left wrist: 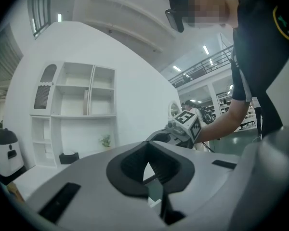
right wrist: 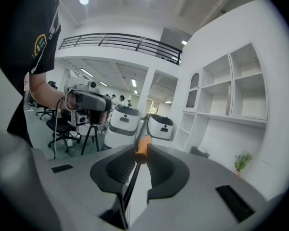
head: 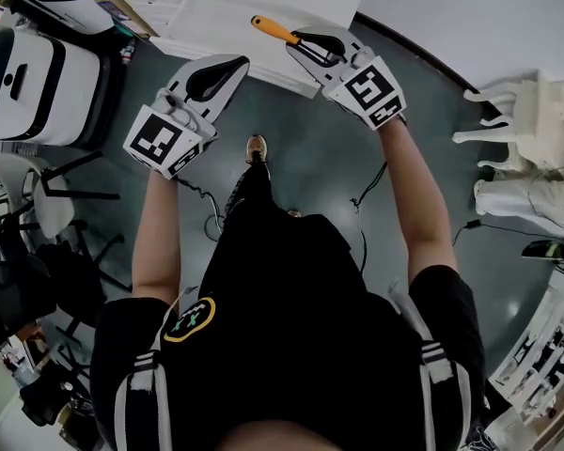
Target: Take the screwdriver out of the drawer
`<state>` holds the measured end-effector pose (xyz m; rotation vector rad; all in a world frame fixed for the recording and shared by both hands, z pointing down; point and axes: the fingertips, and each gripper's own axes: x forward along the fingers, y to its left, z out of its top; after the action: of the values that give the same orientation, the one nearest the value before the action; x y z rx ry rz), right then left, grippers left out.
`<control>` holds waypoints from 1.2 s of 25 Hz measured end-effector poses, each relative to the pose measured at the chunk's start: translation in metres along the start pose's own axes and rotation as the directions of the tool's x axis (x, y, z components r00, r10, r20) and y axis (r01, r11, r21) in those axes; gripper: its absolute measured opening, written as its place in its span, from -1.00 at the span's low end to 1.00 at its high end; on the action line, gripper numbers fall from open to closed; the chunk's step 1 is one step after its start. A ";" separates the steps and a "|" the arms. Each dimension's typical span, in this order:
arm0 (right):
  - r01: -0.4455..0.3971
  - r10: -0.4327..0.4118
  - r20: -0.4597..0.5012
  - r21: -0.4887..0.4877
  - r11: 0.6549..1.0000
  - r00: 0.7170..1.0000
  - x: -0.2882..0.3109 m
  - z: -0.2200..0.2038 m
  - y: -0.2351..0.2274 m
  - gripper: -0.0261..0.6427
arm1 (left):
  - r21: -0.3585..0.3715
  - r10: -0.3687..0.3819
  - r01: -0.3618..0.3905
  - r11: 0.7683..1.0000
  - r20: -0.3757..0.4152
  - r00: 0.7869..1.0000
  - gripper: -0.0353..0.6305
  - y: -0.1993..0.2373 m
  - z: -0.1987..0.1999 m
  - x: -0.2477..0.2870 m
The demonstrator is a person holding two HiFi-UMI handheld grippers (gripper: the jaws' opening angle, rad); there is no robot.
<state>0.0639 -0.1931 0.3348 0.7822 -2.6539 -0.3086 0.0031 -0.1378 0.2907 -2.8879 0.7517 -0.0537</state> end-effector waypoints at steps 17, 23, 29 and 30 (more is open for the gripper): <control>0.053 -0.058 0.172 0.035 0.998 0.983 -0.163 0.063 0.110 -0.63 | 0.029 -0.005 0.004 1.000 0.009 1.000 -0.84 -0.151 0.059 -0.036; 0.059 -0.063 0.241 0.027 0.998 0.969 -0.189 0.090 0.137 -0.63 | 0.039 -0.027 0.027 0.999 0.000 1.000 -0.84 -0.177 0.071 -0.051; 0.061 -0.070 0.268 0.042 0.997 0.961 -0.198 0.110 0.157 -0.63 | 0.035 -0.039 0.039 0.999 -0.004 0.999 -0.84 -0.183 0.073 -0.069; 0.062 -0.072 0.272 0.045 0.997 0.960 -0.198 0.114 0.160 -0.63 | 0.035 -0.038 0.038 0.999 -0.002 0.999 -0.84 -0.183 0.074 -0.073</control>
<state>0.0973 0.0613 0.2254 0.9006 -2.9008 -0.4156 0.0335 0.0659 0.2473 -2.8697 0.6889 -0.0732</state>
